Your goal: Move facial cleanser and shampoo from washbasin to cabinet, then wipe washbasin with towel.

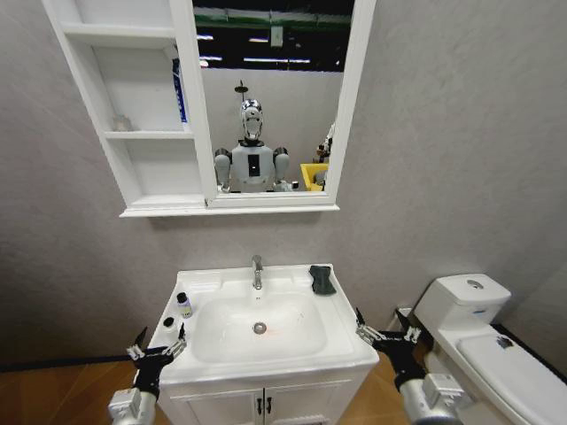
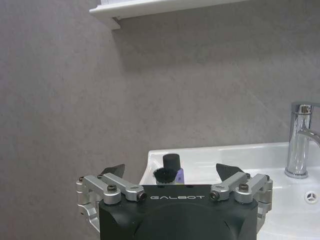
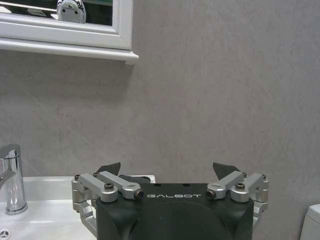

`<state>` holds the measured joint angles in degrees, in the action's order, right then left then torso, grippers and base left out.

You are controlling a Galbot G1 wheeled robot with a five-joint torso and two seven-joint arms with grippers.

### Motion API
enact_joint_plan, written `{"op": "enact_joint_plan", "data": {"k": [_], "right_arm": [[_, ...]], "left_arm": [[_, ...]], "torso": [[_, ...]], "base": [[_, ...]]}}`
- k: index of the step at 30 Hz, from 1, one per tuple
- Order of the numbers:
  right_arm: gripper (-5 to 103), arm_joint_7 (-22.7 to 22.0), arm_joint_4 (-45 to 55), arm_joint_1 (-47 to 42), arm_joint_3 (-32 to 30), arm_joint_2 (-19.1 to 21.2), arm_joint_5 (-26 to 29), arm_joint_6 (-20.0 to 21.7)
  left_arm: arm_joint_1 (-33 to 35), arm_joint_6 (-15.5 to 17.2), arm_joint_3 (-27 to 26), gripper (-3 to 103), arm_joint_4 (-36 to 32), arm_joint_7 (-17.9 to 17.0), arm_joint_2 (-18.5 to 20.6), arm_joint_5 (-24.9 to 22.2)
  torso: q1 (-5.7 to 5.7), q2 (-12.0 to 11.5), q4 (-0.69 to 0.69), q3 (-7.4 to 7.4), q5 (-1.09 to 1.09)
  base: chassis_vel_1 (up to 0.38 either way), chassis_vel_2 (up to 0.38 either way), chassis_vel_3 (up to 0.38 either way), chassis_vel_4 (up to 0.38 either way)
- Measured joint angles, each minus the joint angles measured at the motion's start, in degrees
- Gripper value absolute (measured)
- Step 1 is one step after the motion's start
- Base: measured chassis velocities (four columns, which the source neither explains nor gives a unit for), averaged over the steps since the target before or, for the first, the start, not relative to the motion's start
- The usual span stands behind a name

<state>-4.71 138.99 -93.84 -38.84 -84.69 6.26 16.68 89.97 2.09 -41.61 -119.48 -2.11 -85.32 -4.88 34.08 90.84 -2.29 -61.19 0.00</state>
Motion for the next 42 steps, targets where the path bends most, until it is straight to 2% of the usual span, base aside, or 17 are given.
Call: {"op": "enact_joint_plan", "data": {"k": [4, 6, 11, 13, 17, 23, 24, 26, 28, 29, 31, 32, 35, 36, 38, 39, 42], "right_arm": [[100, -0.46, 0.37, -0.2, -0.09, -0.45, 0.09, 0.0], [100, -0.63, 0.63, -0.17, 0.04, -0.65, 0.08, 0.0], [100, -1.26, 1.83, -0.29, 0.01, -0.74, 0.24, 0.11], [100, -2.21, 2.86, -0.41, -0.34, -0.92, 0.89, 0.26], [100, -3.16, 3.97, -0.43, -0.76, -1.14, 1.46, 0.32], [100, -4.09, 4.35, -0.4, -0.87, -1.33, 2.31, 0.38], [100, -4.23, 4.35, -0.36, -0.84, -1.38, 2.54, 0.39], [100, -4.26, 4.35, -0.28, -0.76, -1.42, 2.68, 0.4], [100, -4.27, 4.35, -0.18, -0.63, -1.44, 2.91, 0.41], [100, -4.27, 4.35, -0.18, -0.63, -1.44, 2.91, 0.41], [100, -4.31, 4.25, -0.01, -0.63, -1.39, 3.16, 0.42], [100, -4.31, 4.25, -0.01, -0.63, -1.39, 3.16, 0.42], [100, -4.34, 4.02, 0.29, -0.61, -1.15, 3.31, 0.57], [100, -4.34, 4.02, 0.29, -0.61, -1.15, 3.31, 0.57], [100, -4.4, 3.89, 0.49, -0.45, -1.07, 3.32, 0.69], [100, -4.4, 3.89, 0.49, -0.45, -1.07, 3.32, 0.69], [100, -4.56, 3.72, 0.74, -0.33, -1.02, 3.33, 0.84]], "left_arm": [[-0.78, -2.2, 1.52, 100, 3.75, -0.26, 0.59, 0.37], [-1.85, -2.21, 1.86, 100, 5.36, -0.72, 0.66, 0.32], [-5.47, -0.78, 2.26, 100, 9.34, -1.68, 0.75, 0.08], [-7.64, 1.24, 3.34, 100, 11.07, -2.76, 0.92, -0.57], [-10.28, 2.47, 4.06, 100, 13.41, -4.1, 0.92, -0.55], [-12.64, 3.17, 4.23, 100, 14.92, -4.93, 0.92, -0.5], [-12.95, 3.13, 4.21, 103, 15.08, -5.06, 0.93, -0.31], [-12.94, 3.11, 4.13, 100, 15.08, -5.18, 0.94, -0.28], [-12.5, 2.99, 3.97, 90, 14.83, -5.36, 0.96, -0.25], [-12.5, 2.99, 3.97, 90, 14.83, -5.36, 0.96, -0.25], [-11.96, 2.97, 3.81, 80, 14.52, -5.54, 0.96, -0.24], [-11.96, 2.97, 3.81, 80, 14.52, -5.54, 0.96, -0.24], [-11.64, 2.82, 3.69, 63, 14.23, -5.67, 0.97, -0.25], [-11.64, 2.82, 3.69, 63, 14.23, -5.67, 0.97, -0.25], [-11.63, 2.73, 3.67, 52, 14.08, -5.73, 0.97, -0.3], [-11.63, 2.73, 3.67, 52, 14.08, -5.73, 0.97, -0.3], [-11.51, 2.83, 3.61, 36, 13.55, -5.72, 0.95, -0.44]], "torso": [[-0.02, 0.0, -0.01, 0.0, -0.01], [-0.01, 0.0, 0.0, 0.0, 0.0], [-0.01, 0.0, 0.0, 0.0, -0.01], [-0.01, 0.0, -0.01, 0.0, -0.01], [-0.01, 0.0, 0.0, 0.0, -0.01], [-0.01, 0.0, -0.01, 0.0, -0.01], [-0.01, 0.0, -0.01, 0.0, 0.0], [-0.01, 0.0, -0.01, 0.0, 0.0], [-0.01, 0.0, 0.01, 0.0, 0.0], [-0.01, 0.0, 0.01, 0.0, 0.0], [-0.01, 0.0, 0.0, 0.0, 0.0], [-0.01, 0.0, 0.0, 0.0, 0.0], [-0.01, 0.0, 0.0, 0.0, 0.0], [-0.01, 0.0, 0.0, 0.0, 0.0], [-0.02, 0.0, 0.0, 0.0, 0.0], [-0.02, 0.0, 0.0, 0.0, 0.0], [-0.01, 0.0, -0.01, 0.0, -0.01]], "base": [[0.0, 0.0, 0.0, 0.0], [0.0, 0.0, 0.0, 0.0], [0.0, 0.0, 0.0, 0.0], [0.0, 0.0, 0.0, 0.0], [0.0, 0.0, 0.0, 0.0], [0.0, 0.0, 0.0, 0.0], [0.0, 0.0, 0.0, 0.0], [0.0, 0.0, 0.0, 0.0], [0.0, 0.0, 0.0, 0.0], [0.0, 0.0, 0.0, 0.0], [0.0, 0.0, 0.0, 0.0], [0.0, 0.0, 0.0, 0.0], [0.0, 0.0, 0.0, 0.0], [0.0, 0.0, 0.0, 0.0], [0.0, 0.0, 0.0, 0.0], [0.0, 0.0, 0.0, 0.0], [0.0, 0.0, 0.0, 0.0]]}}
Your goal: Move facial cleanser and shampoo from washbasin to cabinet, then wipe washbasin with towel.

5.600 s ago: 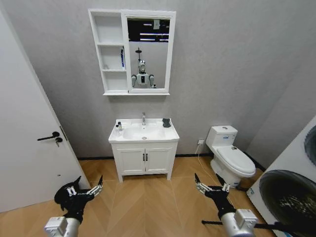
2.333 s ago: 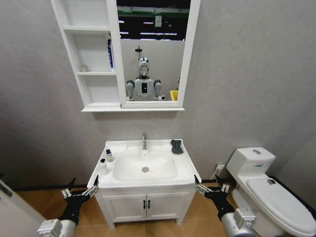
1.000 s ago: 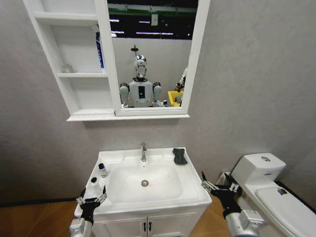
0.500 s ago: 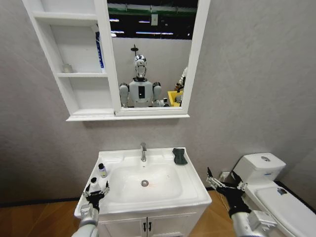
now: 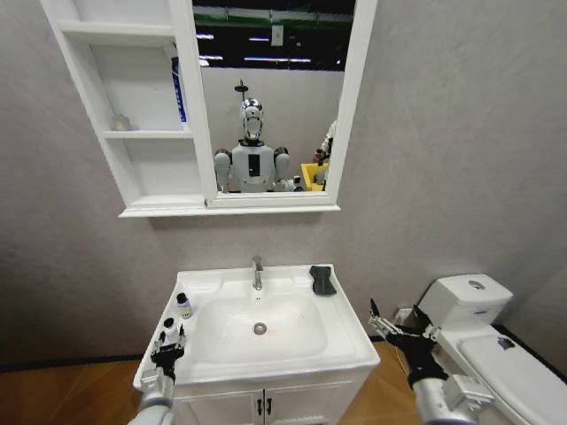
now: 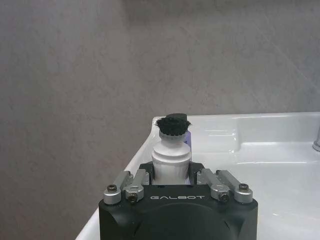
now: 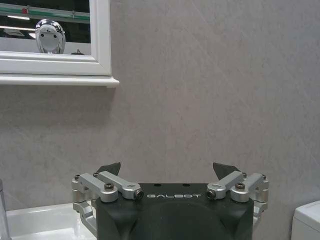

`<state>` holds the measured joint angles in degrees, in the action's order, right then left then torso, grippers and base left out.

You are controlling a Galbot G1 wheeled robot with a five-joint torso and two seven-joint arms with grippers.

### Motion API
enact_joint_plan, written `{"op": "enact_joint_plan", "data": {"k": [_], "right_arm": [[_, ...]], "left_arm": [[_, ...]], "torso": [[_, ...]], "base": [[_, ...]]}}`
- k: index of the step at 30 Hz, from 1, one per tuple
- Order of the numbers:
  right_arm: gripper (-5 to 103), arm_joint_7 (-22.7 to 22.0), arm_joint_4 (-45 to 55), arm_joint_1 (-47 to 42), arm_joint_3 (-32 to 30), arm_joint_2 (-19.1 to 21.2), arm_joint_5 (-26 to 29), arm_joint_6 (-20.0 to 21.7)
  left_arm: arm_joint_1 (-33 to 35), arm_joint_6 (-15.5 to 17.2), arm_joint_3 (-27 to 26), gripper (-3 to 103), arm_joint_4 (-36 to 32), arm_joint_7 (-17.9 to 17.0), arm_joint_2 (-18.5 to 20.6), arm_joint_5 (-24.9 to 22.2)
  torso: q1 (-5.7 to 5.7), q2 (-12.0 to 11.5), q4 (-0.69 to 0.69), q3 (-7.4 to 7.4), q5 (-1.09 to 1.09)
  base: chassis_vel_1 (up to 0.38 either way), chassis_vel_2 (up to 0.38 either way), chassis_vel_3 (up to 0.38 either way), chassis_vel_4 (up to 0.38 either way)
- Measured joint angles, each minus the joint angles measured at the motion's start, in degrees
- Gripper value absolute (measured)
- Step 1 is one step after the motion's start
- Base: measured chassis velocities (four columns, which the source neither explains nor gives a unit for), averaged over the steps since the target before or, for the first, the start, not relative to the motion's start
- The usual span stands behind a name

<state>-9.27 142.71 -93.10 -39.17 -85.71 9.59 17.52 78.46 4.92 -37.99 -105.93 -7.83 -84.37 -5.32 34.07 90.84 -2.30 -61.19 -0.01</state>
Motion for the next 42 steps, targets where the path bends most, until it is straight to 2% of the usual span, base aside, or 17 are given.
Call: {"op": "enact_joint_plan", "data": {"k": [5, 8, 9, 12, 13, 15, 16, 18, 19, 22, 23, 25, 26, 29, 36, 38, 42], "right_arm": [[100, -0.24, -0.14, 0.08, -0.02, -0.01, 0.0, 0.03], [100, -0.3, -0.26, 0.06, 0.02, -0.02, -0.01, 0.08], [100, -0.3, -0.26, 0.06, 0.02, -0.02, -0.01, 0.08], [100, -0.29, -1.19, 1.52, 0.56, 1.07, 0.83, 0.79], [100, -0.29, -1.19, 1.52, 0.56, 1.07, 0.83, 0.79], [100, -0.23, -1.85, 2.06, 0.35, 1.51, 1.45, 0.92], [100, -0.23, -1.85, 2.06, 0.35, 1.51, 1.45, 0.92], [100, -0.21, -2.19, 2.05, -0.21, 1.31, 2.08, 0.92], [100, -0.21, -2.19, 2.05, -0.21, 1.31, 2.08, 0.92], [100, -0.21, -2.54, 1.63, -0.67, 0.92, 2.68, 0.72], [100, -0.21, -2.54, 1.63, -0.67, 0.92, 2.68, 0.72], [100, -0.17, -3.07, 1.4, -0.69, 0.73, 2.76, 0.58], [100, -0.17, -3.07, 1.4, -0.69, 0.73, 2.76, 0.58], [100, -0.11, -4.18, 1.78, -0.69, 0.84, 2.87, 0.49], [100, -0.05, -5.16, 2.72, -0.38, 0.95, 3.21, 0.49], [100, 0.09, -5.75, 3.34, 0.09, 1.19, 3.21, 0.5], [100, 0.2, -5.93, 3.16, 0.02, 1.21, 3.24, 0.5]], "left_arm": [[0.0, 1.99, -0.06, 32, -2.96, 0.09, 0.44, 0.0], [-3.06, 6.37, 0.41, 32, -6.98, -2.36, 3.77, -1.24], [-3.06, 6.37, 0.41, 32, -6.98, -2.36, 3.77, -1.24], [-6.99, 14.89, 0.04, 32, -14.17, -8.35, 13.11, -10.84], [-6.99, 14.89, 0.04, 32, -14.17, -8.35, 13.11, -10.84], [-10.66, 22.29, 0.39, 32, -18.4, -12.64, 20.63, -19.39], [-10.66, 22.29, 0.39, 32, -18.4, -12.64, 20.63, -19.39], [-15.49, 26.89, 1.62, 32, -19.96, -15.33, 26.45, -26.05], [-15.49, 26.89, 1.62, 32, -19.96, -15.33, 26.45, -26.05], [-24.11, 31.59, 2.78, 31, -19.83, -18.68, 35.99, -38.1], [-24.11, 31.59, 2.78, 31, -19.83, -18.68, 35.99, -38.1], [-29.9, 33.48, 2.94, 31, -18.29, -20.21, 41.37, -45.2], [-29.9, 33.48, 2.94, 31, -18.29, -20.21, 41.37, -45.2], [-38.06, 35.23, 3.46, 31, -15.24, -21.14, 47.36, -53.0], [-46.05, 37.44, 5.29, 31, -12.02, -22.38, 52.68, -62.46], [-49.72, 37.64, 6.63, 31, -11.15, -24.64, 54.7, -69.16], [-56.63, 37.64, 10.42, 31, -9.43, -27.12, 55.14, -73.16]], "torso": [[0.0, 0.0, 0.01, 0.0, 0.0], [0.0, 0.0, -0.01, 0.0, 0.01], [0.0, 0.0, -0.01, 0.0, 0.01], [0.0, 0.0, 0.02, 0.0, 0.02], [0.0, 0.0, 0.02, 0.0, 0.02], [0.0, 0.0, 0.03, 0.0, 0.0], [0.0, 0.0, 0.03, 0.0, 0.0], [0.0, 0.0, -0.01, 0.0, 0.0], [0.0, 0.0, -0.01, 0.0, 0.0], [0.0, 0.0, -0.02, 0.0, 0.0], [0.0, 0.0, -0.02, 0.0, 0.0], [0.0, 0.0, -0.01, 0.0, -0.01], [0.0, 0.0, -0.01, 0.0, -0.01], [0.0, 0.0, 0.02, 0.0, 0.0], [0.0, 0.0, -0.01, 0.0, 0.0], [0.0, 0.0, 0.05, 0.0, 0.0], [0.0, 0.0, 0.0, 0.0, 0.0]], "base": [[0.0, 0.0, 0.0, 0.0], [0.0, 0.0, 0.0, 0.0], [0.0, 0.0, 0.0, 0.0], [0.0, 0.0, 0.0, 0.0], [0.0, 0.0, 0.0, 0.0], [0.0, 0.0, 0.0, 0.0], [0.0, 0.0, 0.0, 0.0], [0.0, 0.0, 0.0, 0.0], [0.0, 0.0, 0.0, 0.0], [0.0, 0.0, 0.0, 0.0], [0.0, 0.0, 0.0, 0.0], [0.0, 0.0, 0.0, 0.0], [0.0, 0.0, 0.0, 0.0], [0.0, 0.0, 0.0, 0.0], [0.0, 0.0, 0.0, 0.0], [0.0, 0.0, 0.0, 0.0], [0.0, 0.0, 0.0, 0.0]]}}
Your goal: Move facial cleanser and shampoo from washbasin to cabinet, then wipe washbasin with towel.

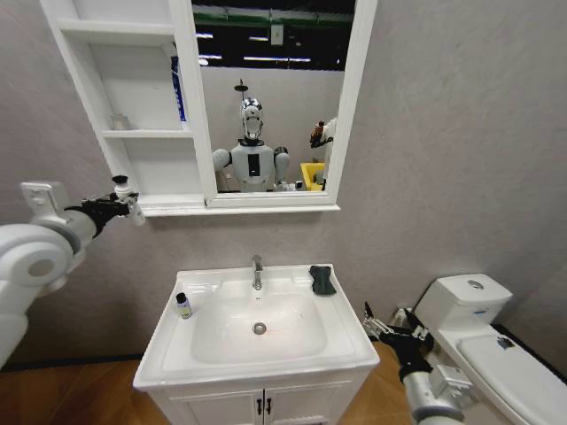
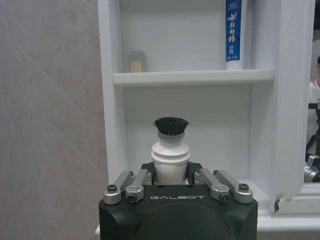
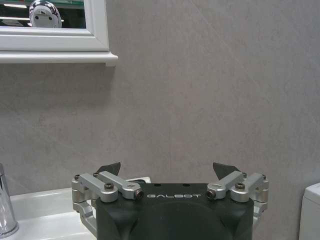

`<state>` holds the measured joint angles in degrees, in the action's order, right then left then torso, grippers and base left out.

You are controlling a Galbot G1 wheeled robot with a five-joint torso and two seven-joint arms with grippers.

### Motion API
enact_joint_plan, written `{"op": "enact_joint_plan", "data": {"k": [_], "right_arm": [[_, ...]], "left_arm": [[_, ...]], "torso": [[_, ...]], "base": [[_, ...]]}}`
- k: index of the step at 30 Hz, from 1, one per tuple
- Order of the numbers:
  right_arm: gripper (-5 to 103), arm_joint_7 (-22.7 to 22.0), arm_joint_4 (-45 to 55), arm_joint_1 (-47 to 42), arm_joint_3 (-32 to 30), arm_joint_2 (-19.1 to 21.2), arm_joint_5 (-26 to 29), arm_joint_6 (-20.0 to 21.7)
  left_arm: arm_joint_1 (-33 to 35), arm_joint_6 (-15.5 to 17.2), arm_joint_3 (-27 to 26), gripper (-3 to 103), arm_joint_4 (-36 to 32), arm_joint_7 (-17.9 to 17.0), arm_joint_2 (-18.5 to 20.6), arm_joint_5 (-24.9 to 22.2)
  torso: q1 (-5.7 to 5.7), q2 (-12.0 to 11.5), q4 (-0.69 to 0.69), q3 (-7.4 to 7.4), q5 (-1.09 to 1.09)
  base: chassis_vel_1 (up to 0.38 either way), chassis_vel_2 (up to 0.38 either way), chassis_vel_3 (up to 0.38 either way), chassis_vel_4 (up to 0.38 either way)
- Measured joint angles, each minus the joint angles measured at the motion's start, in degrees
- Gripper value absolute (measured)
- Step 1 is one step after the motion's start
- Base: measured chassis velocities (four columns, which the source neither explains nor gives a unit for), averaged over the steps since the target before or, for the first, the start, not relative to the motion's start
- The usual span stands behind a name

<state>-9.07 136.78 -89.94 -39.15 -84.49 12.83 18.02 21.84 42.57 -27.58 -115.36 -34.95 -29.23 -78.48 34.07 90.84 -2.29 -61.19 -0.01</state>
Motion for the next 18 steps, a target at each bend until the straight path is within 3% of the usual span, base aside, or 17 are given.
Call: {"op": "enact_joint_plan", "data": {"k": [3, 9, 18], "right_arm": [[100, 0.03, 0.06, -0.44, -0.43, 0.0, 0.11, -0.23], [100, 0.05, 0.82, -0.85, -0.87, -0.11, 0.24, -0.44], [100, 0.0, 0.94, -1.97, -1.67, -0.65, 0.38, -1.17]], "left_arm": [[-5.32, -0.03, 3.99, 31, 2.2, 0.39, -0.24, 1.86], [-14.31, -0.14, 13.79, 31, 9.25, 4.04, -3.22, 10.4], [-25.38, -0.3, 23.84, 31, 21.44, 8.3, -6.68, 13.9]], "torso": [[0.0, 0.0, -0.01, 0.0, 0.02], [0.0, 0.0, 0.0, 0.0, 0.01], [0.01, 0.0, -0.01, 0.0, 0.02]], "base": [[0.0, 0.0, 0.0, 0.0], [0.0, 0.0, 0.0, 0.0], [0.0, 0.0, 0.0, 0.0]]}}
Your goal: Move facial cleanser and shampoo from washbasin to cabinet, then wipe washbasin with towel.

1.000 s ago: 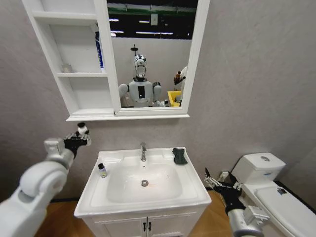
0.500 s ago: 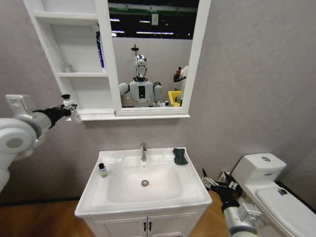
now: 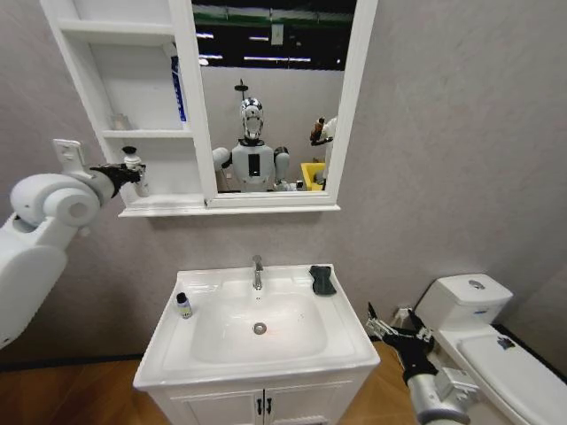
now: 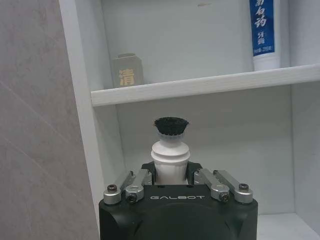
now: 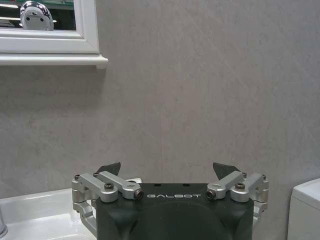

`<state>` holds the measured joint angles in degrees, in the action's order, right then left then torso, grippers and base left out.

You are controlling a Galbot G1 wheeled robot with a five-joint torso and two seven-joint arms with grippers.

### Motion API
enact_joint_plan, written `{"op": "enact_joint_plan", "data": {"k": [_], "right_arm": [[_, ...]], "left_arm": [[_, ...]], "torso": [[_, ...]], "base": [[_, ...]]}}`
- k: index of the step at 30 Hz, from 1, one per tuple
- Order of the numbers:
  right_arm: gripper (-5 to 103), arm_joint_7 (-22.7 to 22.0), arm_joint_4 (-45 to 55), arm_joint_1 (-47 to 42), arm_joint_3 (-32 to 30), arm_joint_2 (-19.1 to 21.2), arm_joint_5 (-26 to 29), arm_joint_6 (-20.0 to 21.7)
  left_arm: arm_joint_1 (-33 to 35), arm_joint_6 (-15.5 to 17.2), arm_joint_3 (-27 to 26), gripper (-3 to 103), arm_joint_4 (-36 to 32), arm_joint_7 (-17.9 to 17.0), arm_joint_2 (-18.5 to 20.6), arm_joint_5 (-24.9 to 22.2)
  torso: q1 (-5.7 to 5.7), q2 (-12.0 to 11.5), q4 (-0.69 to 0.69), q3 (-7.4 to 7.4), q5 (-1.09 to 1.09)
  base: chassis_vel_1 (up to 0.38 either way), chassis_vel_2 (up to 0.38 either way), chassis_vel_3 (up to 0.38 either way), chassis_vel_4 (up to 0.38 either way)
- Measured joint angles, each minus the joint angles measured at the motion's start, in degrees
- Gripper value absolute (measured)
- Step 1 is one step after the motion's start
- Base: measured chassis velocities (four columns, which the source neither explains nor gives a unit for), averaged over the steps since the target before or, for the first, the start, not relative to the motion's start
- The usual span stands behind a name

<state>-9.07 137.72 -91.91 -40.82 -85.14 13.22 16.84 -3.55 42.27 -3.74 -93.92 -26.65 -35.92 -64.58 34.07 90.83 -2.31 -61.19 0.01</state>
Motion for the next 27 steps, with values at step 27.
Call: {"op": "enact_joint_plan", "data": {"k": [27], "right_arm": [[100, -0.32, -1.22, -0.96, -0.63, -0.95, -0.21, -3.33]], "left_arm": [[-5.09, -0.15, 4.92, 57, 11.3, 1.07, -6.29, 1.24]], "torso": [[-0.01, 0.01, 0.01, 0.0, 0.0]], "base": [[0.0, 0.0, 0.0, 0.0]]}}
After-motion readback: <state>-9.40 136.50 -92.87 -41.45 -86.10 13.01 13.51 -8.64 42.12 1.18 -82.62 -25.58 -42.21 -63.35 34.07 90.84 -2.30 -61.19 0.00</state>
